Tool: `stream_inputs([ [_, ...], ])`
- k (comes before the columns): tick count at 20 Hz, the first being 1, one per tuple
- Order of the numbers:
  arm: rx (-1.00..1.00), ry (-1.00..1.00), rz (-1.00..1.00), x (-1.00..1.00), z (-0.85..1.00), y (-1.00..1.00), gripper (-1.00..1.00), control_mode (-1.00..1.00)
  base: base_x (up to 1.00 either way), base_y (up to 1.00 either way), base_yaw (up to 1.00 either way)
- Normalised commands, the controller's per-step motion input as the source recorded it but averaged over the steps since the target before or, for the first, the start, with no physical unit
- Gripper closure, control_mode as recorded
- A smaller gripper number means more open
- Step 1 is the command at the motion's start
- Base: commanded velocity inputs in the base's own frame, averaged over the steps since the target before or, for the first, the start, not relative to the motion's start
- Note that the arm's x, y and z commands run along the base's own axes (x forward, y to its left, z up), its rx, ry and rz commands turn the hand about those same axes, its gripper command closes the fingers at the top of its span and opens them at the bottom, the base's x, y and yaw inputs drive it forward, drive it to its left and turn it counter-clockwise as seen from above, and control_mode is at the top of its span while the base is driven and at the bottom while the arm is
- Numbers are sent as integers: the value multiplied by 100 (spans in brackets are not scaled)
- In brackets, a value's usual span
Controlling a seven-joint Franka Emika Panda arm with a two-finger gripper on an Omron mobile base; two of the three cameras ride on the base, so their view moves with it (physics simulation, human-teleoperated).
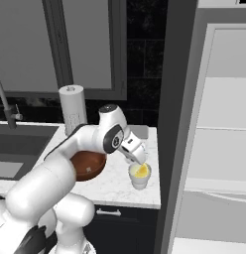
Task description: Grab a lemon wedge from the fridge and one ice cube from the ice bowl, and put them in the glass of lemonade.
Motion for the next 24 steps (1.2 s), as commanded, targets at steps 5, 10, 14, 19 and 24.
stream_inputs([
  [5,3,0,0,-3,-8,-5,100,-100,0,0,0],
  [10,0,0,0,0,-10,2,100,-100,0,0,0],
  [14,0,0,0,0,-17,0,100,-100,0,0,0],
  [19,0,0,0,1,-4,0,100,-100,0,0,0],
  [24,0,0,0,14,0,0,100,-100,0,0,0],
])
